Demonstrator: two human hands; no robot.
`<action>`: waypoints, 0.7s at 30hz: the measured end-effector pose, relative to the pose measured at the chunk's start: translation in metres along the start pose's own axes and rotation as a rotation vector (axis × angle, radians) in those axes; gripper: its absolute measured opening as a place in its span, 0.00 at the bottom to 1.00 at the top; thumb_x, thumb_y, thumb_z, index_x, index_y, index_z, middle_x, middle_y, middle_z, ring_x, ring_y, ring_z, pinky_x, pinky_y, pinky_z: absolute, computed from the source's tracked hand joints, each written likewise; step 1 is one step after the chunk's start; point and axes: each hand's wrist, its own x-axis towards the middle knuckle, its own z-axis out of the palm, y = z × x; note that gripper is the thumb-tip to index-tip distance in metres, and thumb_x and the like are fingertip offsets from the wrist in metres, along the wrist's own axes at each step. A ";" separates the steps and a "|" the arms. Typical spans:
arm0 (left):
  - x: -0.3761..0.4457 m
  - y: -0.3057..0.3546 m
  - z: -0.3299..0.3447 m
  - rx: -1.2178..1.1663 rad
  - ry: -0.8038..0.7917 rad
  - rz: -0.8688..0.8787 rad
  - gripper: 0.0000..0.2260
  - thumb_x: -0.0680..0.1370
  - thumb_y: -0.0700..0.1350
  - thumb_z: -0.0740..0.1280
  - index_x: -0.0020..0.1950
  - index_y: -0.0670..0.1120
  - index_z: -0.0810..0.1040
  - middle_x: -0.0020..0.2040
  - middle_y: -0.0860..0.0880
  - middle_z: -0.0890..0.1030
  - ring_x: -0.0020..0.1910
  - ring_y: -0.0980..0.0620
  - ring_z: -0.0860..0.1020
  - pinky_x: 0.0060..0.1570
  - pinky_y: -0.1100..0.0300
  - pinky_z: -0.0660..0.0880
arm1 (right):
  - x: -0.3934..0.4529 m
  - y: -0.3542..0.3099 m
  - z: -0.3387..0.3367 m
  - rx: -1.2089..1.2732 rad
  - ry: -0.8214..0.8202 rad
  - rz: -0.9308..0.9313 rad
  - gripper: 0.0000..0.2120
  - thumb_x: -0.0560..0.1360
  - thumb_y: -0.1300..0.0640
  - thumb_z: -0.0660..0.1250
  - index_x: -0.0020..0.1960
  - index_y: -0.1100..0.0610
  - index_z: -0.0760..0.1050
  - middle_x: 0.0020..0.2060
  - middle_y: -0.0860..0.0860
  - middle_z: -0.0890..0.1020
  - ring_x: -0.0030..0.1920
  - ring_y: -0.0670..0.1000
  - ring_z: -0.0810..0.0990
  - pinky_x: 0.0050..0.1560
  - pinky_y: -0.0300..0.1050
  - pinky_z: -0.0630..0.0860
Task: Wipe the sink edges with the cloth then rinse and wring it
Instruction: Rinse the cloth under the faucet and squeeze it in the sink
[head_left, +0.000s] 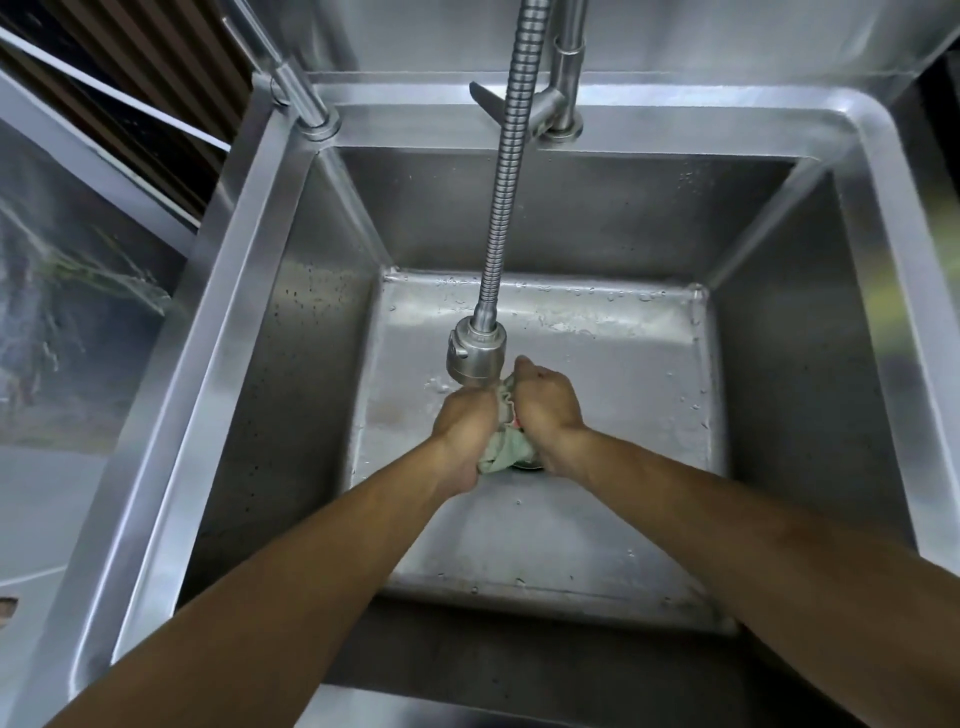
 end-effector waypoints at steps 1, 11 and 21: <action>0.002 0.002 -0.003 0.009 0.030 0.014 0.11 0.80 0.47 0.64 0.44 0.42 0.82 0.39 0.40 0.86 0.44 0.44 0.84 0.44 0.52 0.79 | -0.002 0.000 0.003 -0.017 -0.008 -0.027 0.20 0.81 0.45 0.56 0.36 0.54 0.74 0.35 0.54 0.81 0.38 0.56 0.80 0.42 0.47 0.77; -0.013 -0.010 0.016 -0.007 0.084 -0.024 0.19 0.83 0.57 0.61 0.50 0.45 0.84 0.46 0.41 0.87 0.45 0.44 0.86 0.52 0.48 0.84 | -0.015 0.016 -0.018 -0.156 -0.066 -0.075 0.18 0.82 0.54 0.58 0.34 0.54 0.73 0.32 0.50 0.79 0.37 0.53 0.78 0.39 0.43 0.69; -0.007 0.002 -0.008 0.040 0.101 0.006 0.09 0.81 0.43 0.63 0.46 0.44 0.81 0.41 0.43 0.84 0.36 0.47 0.82 0.27 0.64 0.73 | 0.004 -0.013 -0.003 -0.211 -0.131 -0.122 0.19 0.83 0.49 0.59 0.37 0.55 0.74 0.36 0.53 0.80 0.41 0.56 0.78 0.36 0.45 0.69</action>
